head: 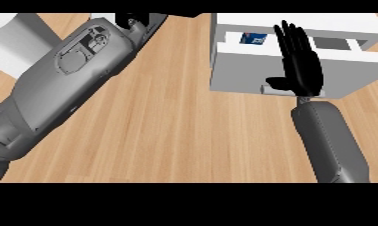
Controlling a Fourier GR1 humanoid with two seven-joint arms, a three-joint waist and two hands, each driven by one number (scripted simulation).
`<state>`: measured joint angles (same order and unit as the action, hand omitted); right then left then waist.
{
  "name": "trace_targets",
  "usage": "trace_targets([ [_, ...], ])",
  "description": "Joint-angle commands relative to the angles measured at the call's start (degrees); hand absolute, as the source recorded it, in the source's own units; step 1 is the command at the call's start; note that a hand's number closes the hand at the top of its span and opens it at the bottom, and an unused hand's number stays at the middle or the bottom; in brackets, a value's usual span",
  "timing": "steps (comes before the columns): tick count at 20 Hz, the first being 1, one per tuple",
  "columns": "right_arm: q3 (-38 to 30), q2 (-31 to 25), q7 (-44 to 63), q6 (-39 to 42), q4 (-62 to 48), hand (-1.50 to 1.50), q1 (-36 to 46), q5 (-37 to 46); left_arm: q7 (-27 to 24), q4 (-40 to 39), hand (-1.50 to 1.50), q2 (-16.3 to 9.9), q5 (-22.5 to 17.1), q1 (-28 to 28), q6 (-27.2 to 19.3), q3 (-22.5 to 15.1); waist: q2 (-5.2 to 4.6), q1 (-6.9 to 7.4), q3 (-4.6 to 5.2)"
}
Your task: Pick up the can, place it into the drawer and close the drawer
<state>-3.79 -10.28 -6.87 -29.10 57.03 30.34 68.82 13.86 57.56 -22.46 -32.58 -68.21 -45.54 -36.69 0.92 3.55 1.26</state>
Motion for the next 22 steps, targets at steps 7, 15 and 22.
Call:
trace_targets([
  [7,-6.2,-0.4,-2.0,-8.9,-22.5,-1.5,14.1,-0.7,3.3,10.5,-1.5,-4.3,2.6,7.9,-1.4,-1.2,-1.53,1.07,-1.4],
  [15,-8.1,-0.1,1.1,-12.5,-34.5,-1.5,26.4,1.5,3.8,15.1,-1.5,-7.6,3.5,11.9,0.2,1.0,-2.04,1.3,-1.39],
  [22,-10.1,-1.8,2.3,-12.2,-40.0,-1.5,32.9,1.3,-0.5,17.6,-1.5,-8.1,4.0,18.3,2.4,2.0,-2.67,1.87,-1.33],
])
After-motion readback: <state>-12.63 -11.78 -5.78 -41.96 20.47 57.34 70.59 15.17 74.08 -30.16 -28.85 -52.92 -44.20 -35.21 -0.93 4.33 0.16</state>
